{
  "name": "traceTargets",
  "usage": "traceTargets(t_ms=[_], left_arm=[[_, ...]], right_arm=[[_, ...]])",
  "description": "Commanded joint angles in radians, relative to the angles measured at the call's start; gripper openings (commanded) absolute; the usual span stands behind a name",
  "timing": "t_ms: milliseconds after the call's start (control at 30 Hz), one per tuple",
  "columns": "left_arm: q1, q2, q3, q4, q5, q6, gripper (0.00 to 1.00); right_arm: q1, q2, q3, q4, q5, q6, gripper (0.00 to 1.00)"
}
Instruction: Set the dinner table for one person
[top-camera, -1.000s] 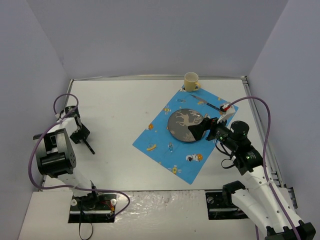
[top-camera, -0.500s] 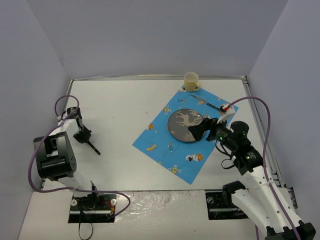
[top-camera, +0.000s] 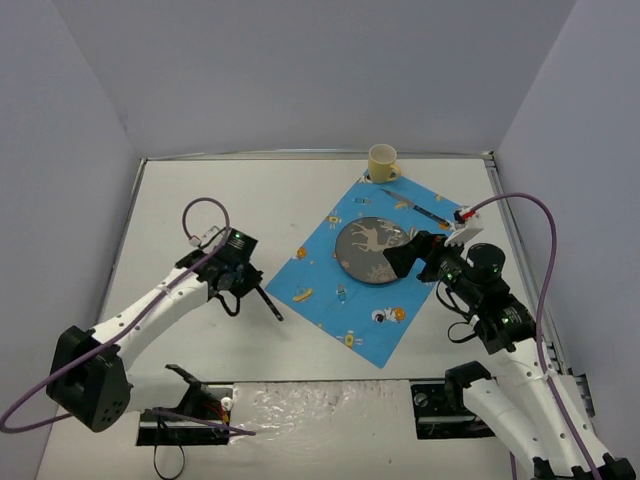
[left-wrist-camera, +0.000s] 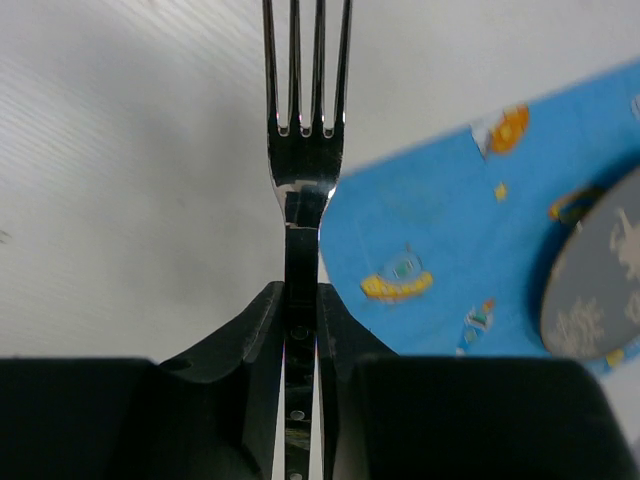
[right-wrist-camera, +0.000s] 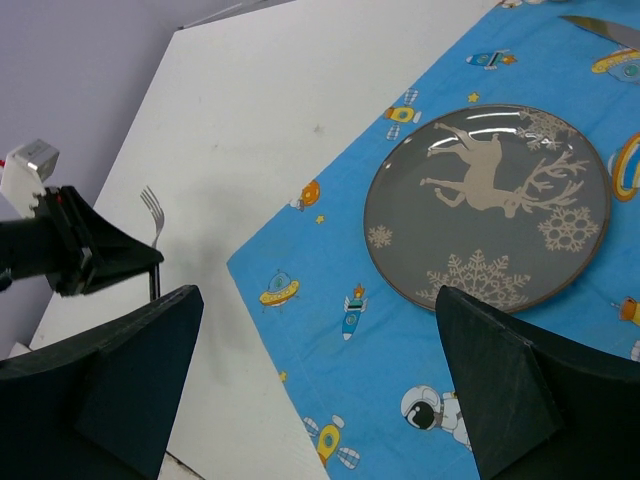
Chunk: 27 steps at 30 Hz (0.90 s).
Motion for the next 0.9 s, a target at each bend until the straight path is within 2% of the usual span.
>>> traceTargets(t_ms=[0, 133, 300, 600, 867], left_arm=[[-0.206, 0.047, 0.051, 0.023, -0.144, -0.345, 0.00], [-0.348, 0.150, 0.117, 0.060, -0.212, -0.463, 0.00], [-0.454, 0.313, 0.234, 0.088, -0.248, -0.550, 0.00], [-0.528, 0.493, 0.380, 0.070, -0.272, -0.675, 0.00], [-0.542, 0.596, 0.462, -0.016, -0.260, -0.679, 0.00]], right_arm=[[0.005, -0.042, 0.085, -0.045, 0.082, 0.034, 1.00], [0.005, -0.072, 0.098, -0.081, 0.092, 0.048, 1.00], [0.005, -0.124, 0.111, -0.134, 0.109, 0.037, 1.00], [0.005, -0.165, 0.132, -0.206, 0.140, 0.004, 1.00], [0.005, -0.175, 0.145, -0.236, 0.154, -0.026, 1.00]])
